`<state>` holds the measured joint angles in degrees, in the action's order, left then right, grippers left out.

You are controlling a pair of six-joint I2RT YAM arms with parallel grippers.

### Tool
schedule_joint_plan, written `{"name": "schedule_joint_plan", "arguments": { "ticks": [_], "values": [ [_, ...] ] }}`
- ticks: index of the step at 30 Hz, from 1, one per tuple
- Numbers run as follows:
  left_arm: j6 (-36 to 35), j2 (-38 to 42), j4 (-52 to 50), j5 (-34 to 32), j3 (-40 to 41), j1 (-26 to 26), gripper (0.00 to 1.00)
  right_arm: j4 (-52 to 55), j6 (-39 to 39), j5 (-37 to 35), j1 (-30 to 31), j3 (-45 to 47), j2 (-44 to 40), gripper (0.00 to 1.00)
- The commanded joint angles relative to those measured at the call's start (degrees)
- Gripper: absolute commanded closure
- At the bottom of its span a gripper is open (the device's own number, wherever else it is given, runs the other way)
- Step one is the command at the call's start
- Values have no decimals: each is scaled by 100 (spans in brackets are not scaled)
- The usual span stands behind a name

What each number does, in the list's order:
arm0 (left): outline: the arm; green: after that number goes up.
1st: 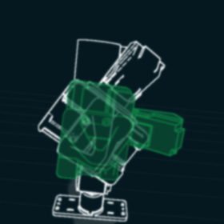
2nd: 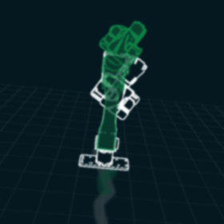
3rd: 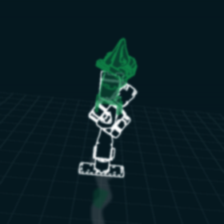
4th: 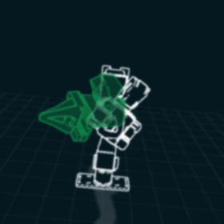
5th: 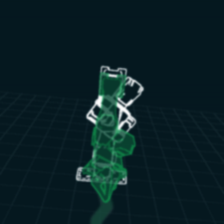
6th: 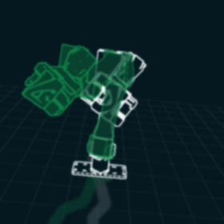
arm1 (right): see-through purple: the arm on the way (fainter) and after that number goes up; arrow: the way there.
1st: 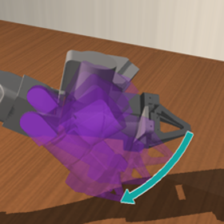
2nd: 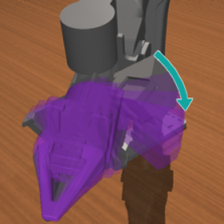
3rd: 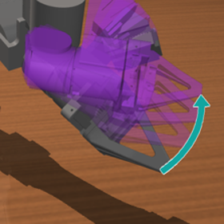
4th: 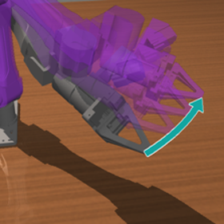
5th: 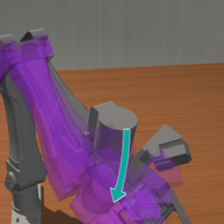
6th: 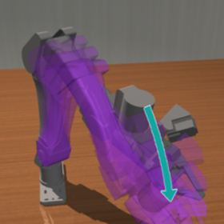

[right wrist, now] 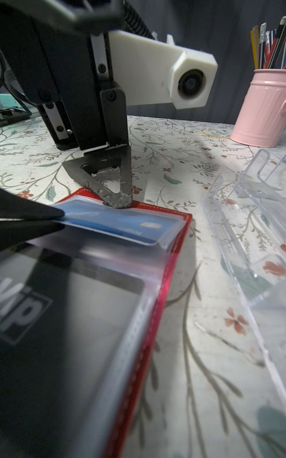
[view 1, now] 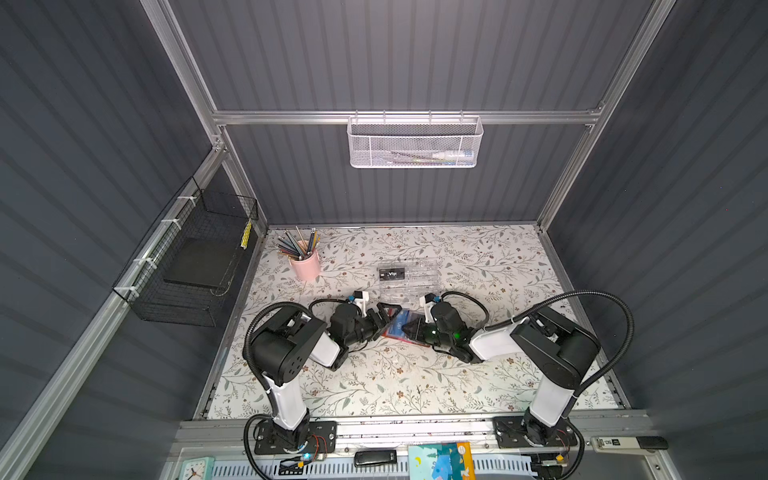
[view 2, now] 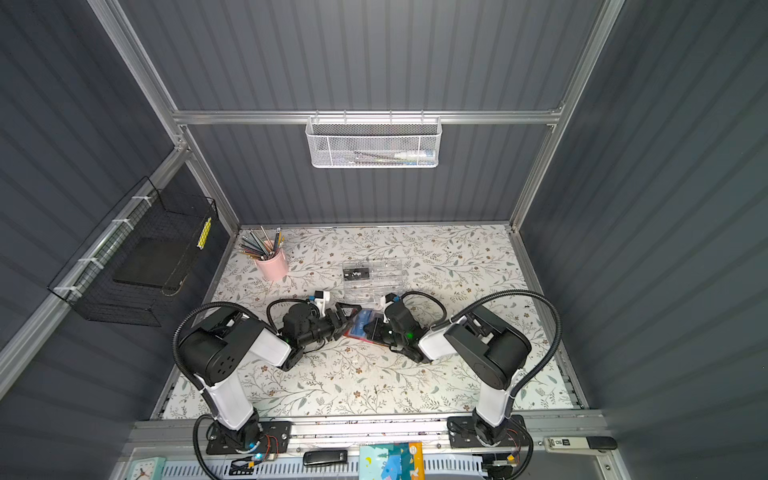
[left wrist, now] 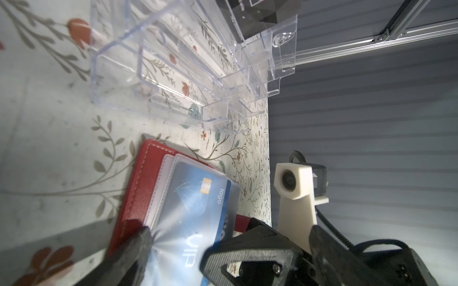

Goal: Take the credit cards out of the card holder
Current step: Take out the credit card from the card holder.

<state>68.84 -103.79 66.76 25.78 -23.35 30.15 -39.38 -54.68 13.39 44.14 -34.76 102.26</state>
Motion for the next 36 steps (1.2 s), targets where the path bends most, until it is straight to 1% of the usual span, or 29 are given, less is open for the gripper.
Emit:
{"name": "schedule_joint_plan", "arguments": {
  "ticks": [1,9,13,23,30,34,36],
  "values": [
    [-25,-145,-844,9,114,-1,0,-57,110,58,-45,118,-180,97],
    [-85,-107,-978,-22,51,-2,0,-54,189,154,-151,225,-294,95],
    [-99,-63,-1019,-51,76,-3,0,-60,198,153,-168,256,-327,100],
    [-406,356,-1623,-205,77,-4,0,-57,240,164,-291,520,-616,100],
    [-534,520,-1855,-266,42,-1,0,-5,340,158,-366,763,-923,100],
    [-608,684,-2052,-262,-10,4,0,293,600,160,-431,829,-1207,100],
    [-686,846,-2257,-281,-49,16,0,715,844,127,-463,774,-1419,100]
  ]
}}
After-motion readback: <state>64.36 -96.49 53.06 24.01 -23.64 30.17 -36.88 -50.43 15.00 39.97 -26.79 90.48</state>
